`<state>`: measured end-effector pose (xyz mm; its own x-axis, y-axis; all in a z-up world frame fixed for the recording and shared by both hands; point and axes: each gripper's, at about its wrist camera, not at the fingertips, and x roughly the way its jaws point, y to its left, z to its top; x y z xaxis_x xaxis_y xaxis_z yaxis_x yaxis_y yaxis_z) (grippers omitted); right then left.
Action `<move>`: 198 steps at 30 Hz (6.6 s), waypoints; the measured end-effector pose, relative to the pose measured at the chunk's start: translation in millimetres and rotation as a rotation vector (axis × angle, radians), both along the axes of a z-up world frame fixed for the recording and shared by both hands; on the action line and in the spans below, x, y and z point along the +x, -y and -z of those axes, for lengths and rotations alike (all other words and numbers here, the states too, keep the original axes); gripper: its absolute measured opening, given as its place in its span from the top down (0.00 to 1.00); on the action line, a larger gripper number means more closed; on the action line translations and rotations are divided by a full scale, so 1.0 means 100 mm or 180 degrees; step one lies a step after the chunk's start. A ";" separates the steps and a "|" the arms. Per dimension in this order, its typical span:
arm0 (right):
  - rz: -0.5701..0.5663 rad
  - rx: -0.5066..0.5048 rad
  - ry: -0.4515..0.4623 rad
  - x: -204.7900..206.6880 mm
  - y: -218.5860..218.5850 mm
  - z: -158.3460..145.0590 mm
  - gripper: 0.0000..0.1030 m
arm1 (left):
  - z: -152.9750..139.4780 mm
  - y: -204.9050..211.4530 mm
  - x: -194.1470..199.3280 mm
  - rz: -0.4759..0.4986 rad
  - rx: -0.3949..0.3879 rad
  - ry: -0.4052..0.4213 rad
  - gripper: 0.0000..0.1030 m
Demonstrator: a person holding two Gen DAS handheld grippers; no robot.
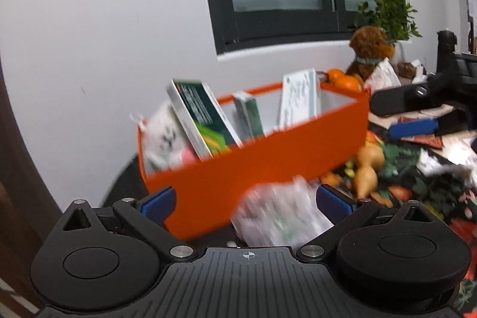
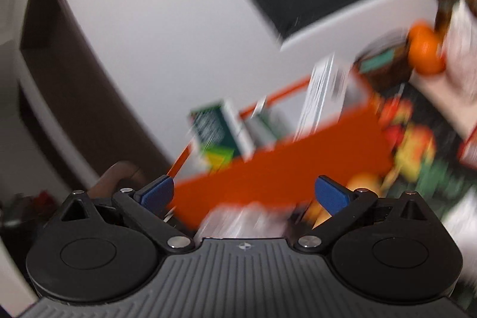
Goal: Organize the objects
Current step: 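Open both grippers over the orange box to drop the boxes, then grasp the clear plastic bag with both grippers beside the orange box, then lift the plastic bag with both grippers and release it into the orange box, then grasp the gourd with the right gripper while the left grasps the cotton-swab bag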
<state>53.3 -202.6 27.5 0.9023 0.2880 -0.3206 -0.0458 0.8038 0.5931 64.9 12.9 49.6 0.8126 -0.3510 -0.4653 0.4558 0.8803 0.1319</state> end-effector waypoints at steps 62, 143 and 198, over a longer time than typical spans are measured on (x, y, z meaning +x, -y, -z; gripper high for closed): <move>-0.0167 -0.0639 -0.0333 0.40 -0.43 0.55 0.51 | 0.45 0.31 0.19 0.0361 0.0200 -0.0227 0.00; 0.0745 -0.0768 0.0187 0.34 0.08 -0.01 0.09 | -0.41 0.06 0.35 -0.0344 -0.0084 0.0194 0.00; -0.0568 -0.1972 -0.0437 0.06 -0.80 0.52 0.33 | 0.45 -0.58 -0.27 -0.0213 -0.0010 -0.0599 0.16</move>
<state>59.0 -122.2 -24.3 0.7969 0.1547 -0.5839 -0.1670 0.9854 0.0331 37.5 70.8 4.3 0.7330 -0.3007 -0.6102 0.4124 0.9098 0.0471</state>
